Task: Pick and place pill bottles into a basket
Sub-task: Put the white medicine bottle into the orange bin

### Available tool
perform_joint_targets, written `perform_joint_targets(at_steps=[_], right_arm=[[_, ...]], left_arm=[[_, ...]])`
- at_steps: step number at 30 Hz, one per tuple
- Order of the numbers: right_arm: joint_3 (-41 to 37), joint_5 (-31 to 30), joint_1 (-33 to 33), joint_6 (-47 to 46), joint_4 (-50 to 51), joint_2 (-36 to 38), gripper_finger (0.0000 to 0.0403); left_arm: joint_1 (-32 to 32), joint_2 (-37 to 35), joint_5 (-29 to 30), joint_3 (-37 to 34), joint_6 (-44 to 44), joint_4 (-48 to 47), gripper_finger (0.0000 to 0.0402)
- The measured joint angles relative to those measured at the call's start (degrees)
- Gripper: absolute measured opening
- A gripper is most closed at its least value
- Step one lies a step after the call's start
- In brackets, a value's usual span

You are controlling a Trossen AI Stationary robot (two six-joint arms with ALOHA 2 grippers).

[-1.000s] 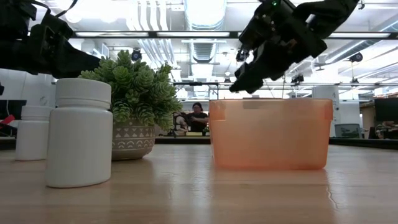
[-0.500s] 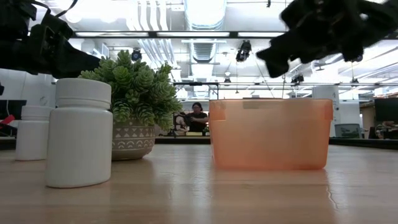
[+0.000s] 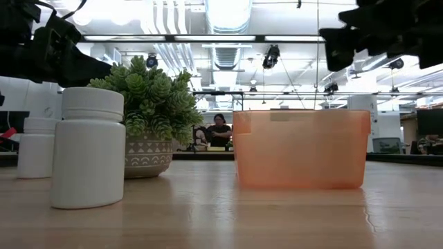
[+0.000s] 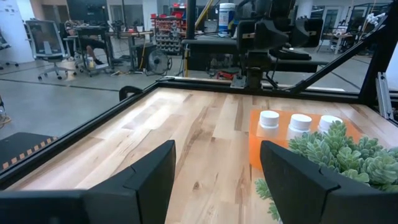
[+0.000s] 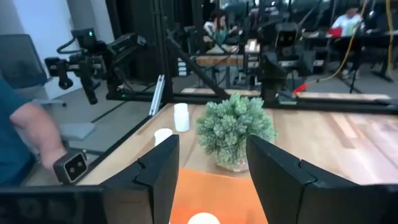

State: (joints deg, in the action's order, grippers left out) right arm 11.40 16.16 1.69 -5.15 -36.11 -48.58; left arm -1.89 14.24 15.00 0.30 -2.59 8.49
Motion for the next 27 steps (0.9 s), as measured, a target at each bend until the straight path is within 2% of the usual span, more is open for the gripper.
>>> perform_joint_targets(at_steps=[6,14,21,27], right_arm=[[0.36,-2.67,2.82,1.8,7.55,6.22,0.0174],[-1.5,-2.61,3.72,4.06,8.26,13.63,0.0176],[-3.64,4.85,3.72,6.06,8.88,21.02,0.0174],[-4.74,5.24,3.65,6.29,12.89,28.52,0.0175]], left_arm=[[0.02,0.0,0.0,0.0,-0.02,0.02,0.0218],[0.0,0.11,0.0,0.0,-0.02,0.01,0.0218],[0.0,0.15,0.0,0.0,-0.02,0.02,0.0218],[0.02,0.15,0.0,0.0,0.0,0.01,0.0218]])
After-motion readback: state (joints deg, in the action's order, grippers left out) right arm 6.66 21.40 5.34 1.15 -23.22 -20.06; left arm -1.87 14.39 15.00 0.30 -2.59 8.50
